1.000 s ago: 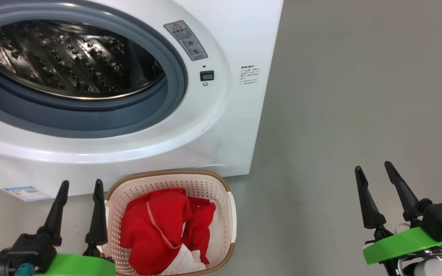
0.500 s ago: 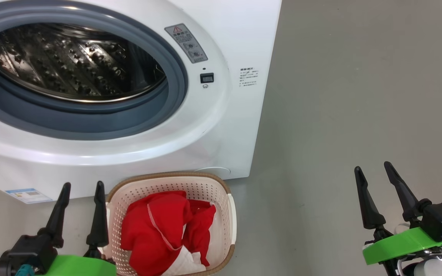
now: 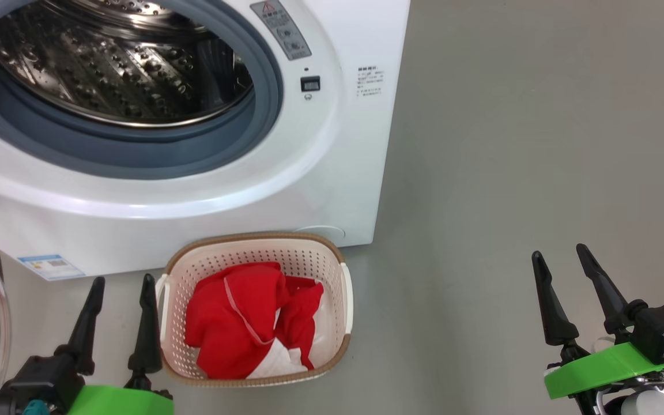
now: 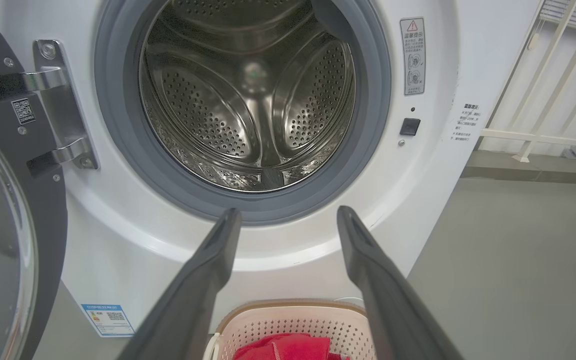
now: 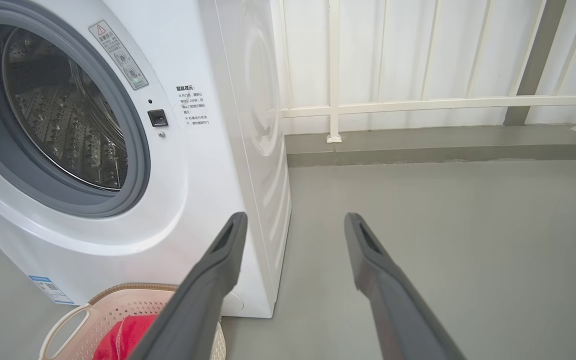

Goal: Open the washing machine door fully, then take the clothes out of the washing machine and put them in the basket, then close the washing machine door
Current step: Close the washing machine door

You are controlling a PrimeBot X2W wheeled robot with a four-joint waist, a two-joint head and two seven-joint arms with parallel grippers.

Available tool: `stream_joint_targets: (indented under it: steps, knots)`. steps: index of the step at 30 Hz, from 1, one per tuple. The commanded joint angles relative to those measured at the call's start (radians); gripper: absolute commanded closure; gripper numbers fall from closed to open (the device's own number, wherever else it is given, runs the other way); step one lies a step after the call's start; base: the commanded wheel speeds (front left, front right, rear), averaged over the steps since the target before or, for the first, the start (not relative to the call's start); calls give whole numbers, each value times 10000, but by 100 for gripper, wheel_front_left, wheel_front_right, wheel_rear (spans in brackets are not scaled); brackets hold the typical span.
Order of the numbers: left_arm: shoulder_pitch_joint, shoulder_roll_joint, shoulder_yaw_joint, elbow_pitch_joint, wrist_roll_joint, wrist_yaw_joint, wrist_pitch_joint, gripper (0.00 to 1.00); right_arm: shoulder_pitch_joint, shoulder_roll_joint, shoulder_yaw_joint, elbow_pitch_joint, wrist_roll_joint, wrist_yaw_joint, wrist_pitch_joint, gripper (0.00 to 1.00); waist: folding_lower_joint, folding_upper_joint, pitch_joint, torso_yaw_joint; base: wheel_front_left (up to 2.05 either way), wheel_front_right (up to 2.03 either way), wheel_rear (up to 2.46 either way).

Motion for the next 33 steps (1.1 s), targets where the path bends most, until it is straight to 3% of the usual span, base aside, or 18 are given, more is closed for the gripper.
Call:
stream_joint_targets:
  steps: [1,11,27,33]
  knots:
    - [109,183,329,-290,-45,59,-51,0,59,-58,199,-208,-38,48,-63,0,0,0,-6,-8,-115,115,0]
    - [202,183,440,-372,-75,27,-51,0,95,-31,177,-213,-26,48,-63,0,0,0,-52,-11,-87,87,0]
    - [193,183,269,-337,-176,47,-51,0,124,-49,153,-209,-40,48,-63,0,0,0,-53,154,-3,3,0]
    - [192,183,-10,-242,-315,261,-51,0,172,-132,193,-199,-59,48,-63,0,0,0,-94,491,0,0,0]
